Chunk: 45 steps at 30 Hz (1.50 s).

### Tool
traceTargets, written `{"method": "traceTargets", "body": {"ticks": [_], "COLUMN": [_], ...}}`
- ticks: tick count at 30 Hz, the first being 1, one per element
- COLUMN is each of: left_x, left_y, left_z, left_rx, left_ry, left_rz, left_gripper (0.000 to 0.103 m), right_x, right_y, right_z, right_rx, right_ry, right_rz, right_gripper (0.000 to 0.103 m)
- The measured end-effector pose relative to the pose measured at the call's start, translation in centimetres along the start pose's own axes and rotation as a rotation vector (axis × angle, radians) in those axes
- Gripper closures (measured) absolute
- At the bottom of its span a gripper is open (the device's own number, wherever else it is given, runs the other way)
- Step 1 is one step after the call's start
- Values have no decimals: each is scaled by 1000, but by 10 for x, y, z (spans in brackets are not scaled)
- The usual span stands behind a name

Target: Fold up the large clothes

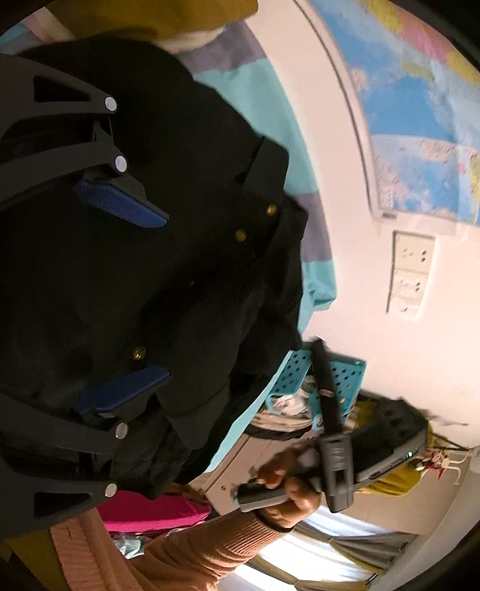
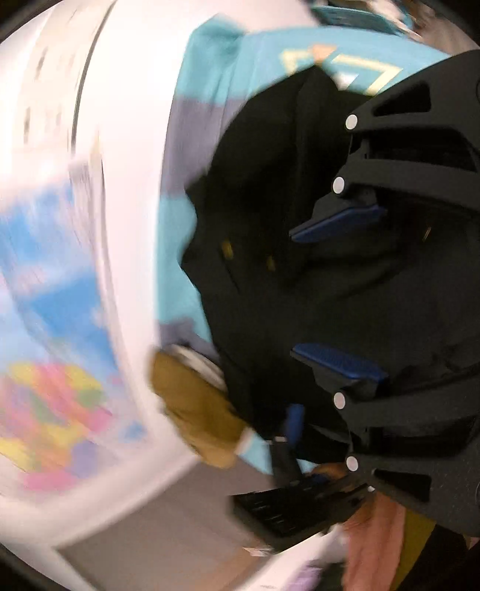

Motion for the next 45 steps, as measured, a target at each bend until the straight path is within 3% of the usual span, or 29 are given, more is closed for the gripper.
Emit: {"method": "traceTargets", "body": {"ticks": [2,5,8,9,10,11,13,17,21,22,24,25,26,29,31,33,36,37,39,42,43,45], "left_x": [2,7,9,9,9,9,9,10,13,13,11,9,7,-2,-8,-14,-23,-25,-26,-27,-28,-31], "left_y": [3,4,3,2,1,0,-4,-24,-53,-61,-70,-75,-78,-83,-84,-82,-75,-72,-68,-66,-68,-71], "left_z": [10,21,27,28,28,28,25,3,-25,-35,-49,-56,-61,-67,-64,-58,-52,-51,-47,-26,-14,2], "left_rx": [-25,-51,-52,-53,-51,-48,-40,-25,2,20,44,45,45,61,63,40,-10,-41,-62,-12,11,31], "left_ry": [-15,-31,-34,-38,-41,-43,-39,10,67,85,108,119,125,117,98,69,53,55,53,-13,-57,-107], "left_rz": [-5,-22,-31,-35,-37,-40,-47,-98,-188,-204,-226,-242,-251,-268,-270,-269,-257,-250,-233,-206,-209,-215], "left_gripper": [27,27,27,27,27,27,27,27,23,23,22,22,21,20,18,17,13,11,7,7,8,22], "right_x": [-17,-63,-103,-113,-121,-123,-120,-76,-34,-28,-17,-14,-13,-4,1,5,-4,-11,-23,-47,-54,-61], "right_y": [20,30,31,31,26,19,5,-47,-81,-84,-88,-87,-86,-86,-75,-49,19,48,87,141,154,165], "right_z": [-16,-12,2,6,7,9,8,16,54,64,93,104,113,110,91,65,25,11,-5,-12,-8,0], "right_rx": [4,37,64,81,124,154,181,264,302,314,365,378,387,393,364,263,29,-85,-205,-262,-245,-209], "right_ry": [11,-69,-128,-135,-136,-131,-105,-21,4,-1,-29,-40,-55,-17,43,110,171,188,198,180,165,152], "right_rz": [60,116,169,184,189,183,141,-4,-80,-75,-37,-6,18,12,1,19,106,146,210,347,374,407], "right_gripper": [44,31,28,31,47,69,90,95,95,94,79,54,36,35,33,30,30,29,25,23,23,27]}}
Point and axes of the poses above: each gripper's, at about its wrist camera, not at the fingertips, and z roughly the way its jaws point, y to its right, x to its top, the point moved 4 cm from there along z, roughly the way its jaws point, and after that the axes turned 10 degrees about x, right-handed, at the moved point
